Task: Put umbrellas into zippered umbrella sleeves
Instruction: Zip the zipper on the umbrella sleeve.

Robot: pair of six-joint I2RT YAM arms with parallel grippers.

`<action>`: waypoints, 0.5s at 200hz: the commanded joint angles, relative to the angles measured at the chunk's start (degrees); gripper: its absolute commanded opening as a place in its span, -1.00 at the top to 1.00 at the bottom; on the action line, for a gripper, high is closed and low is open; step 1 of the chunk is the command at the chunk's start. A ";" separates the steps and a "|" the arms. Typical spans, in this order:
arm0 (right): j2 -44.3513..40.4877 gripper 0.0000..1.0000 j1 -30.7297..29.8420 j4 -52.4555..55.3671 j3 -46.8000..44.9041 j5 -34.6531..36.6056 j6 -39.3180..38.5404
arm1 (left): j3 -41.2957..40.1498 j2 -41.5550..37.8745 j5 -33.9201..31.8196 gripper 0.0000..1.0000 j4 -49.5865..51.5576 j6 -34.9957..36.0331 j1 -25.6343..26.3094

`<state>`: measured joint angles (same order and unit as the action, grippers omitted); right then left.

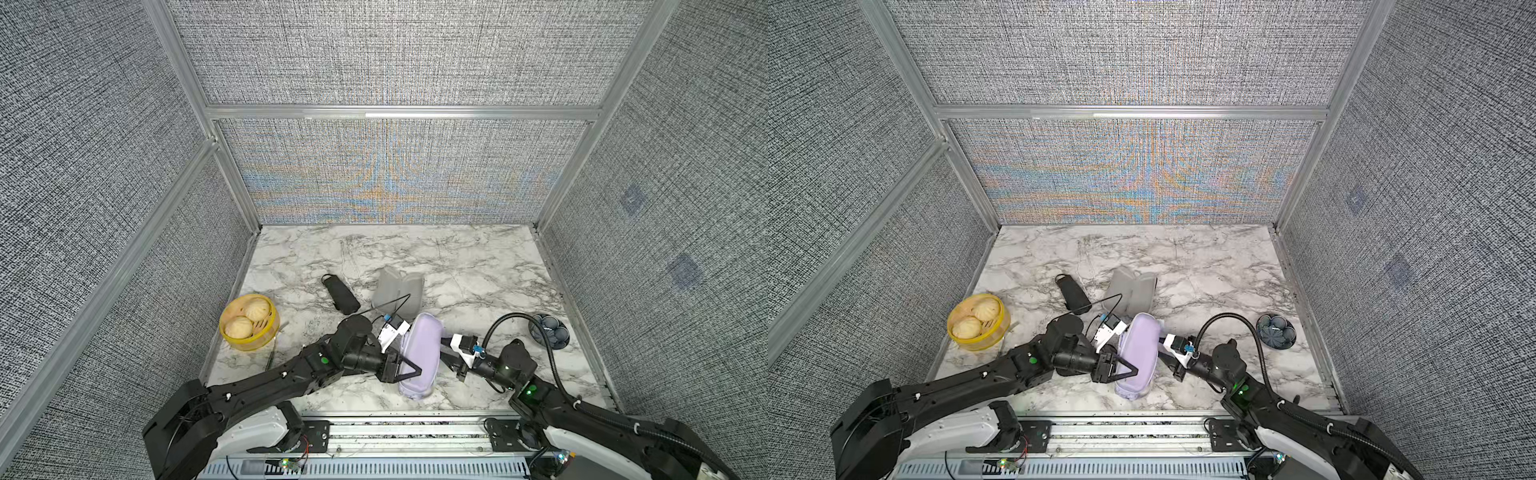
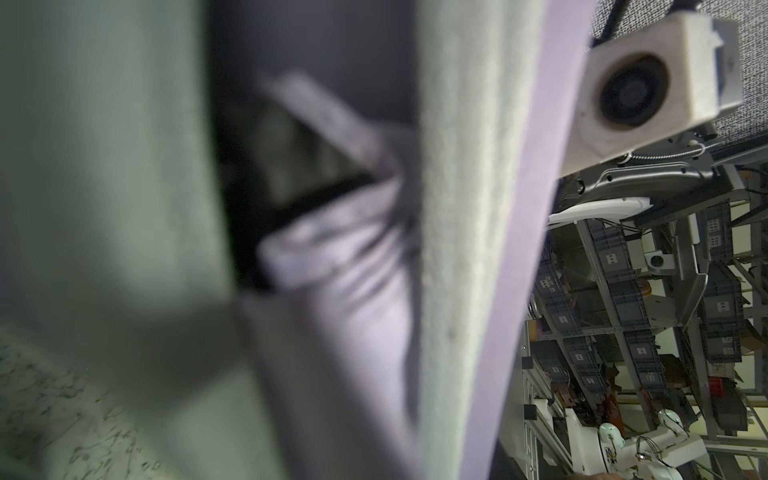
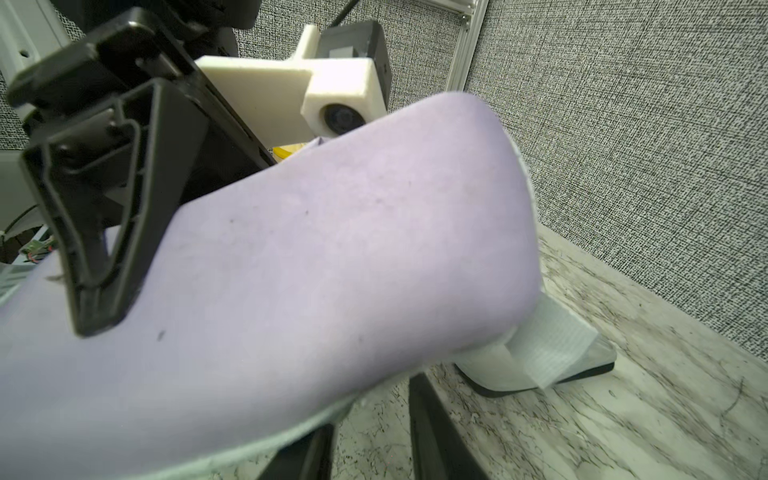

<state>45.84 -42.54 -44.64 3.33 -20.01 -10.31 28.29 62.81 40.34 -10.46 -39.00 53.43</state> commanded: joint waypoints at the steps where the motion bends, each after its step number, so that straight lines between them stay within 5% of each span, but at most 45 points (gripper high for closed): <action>1: -0.72 0.49 -0.01 -1.59 0.97 -1.15 -0.14 | -0.35 -0.71 -0.48 0.84 1.52 0.25 -0.08; 20: -0.08 0.88 0.01 -1.68 1.01 -2.73 -0.47 | -0.30 -0.77 -0.26 0.83 1.23 0.24 -0.08; 37: 0.28 0.99 0.00 -0.18 1.73 -2.66 -1.01 | -0.02 -0.75 -0.40 0.84 1.57 0.33 -0.08; 100: 0.70 1.00 -1.93 6.17 2.73 -5.39 0.37 | 0.53 -2.83 -3.79 0.84 2.58 -1.04 -2.41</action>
<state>46.72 -43.20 -40.40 5.13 -23.40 -10.98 28.18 61.04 38.87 -7.68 -39.09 52.45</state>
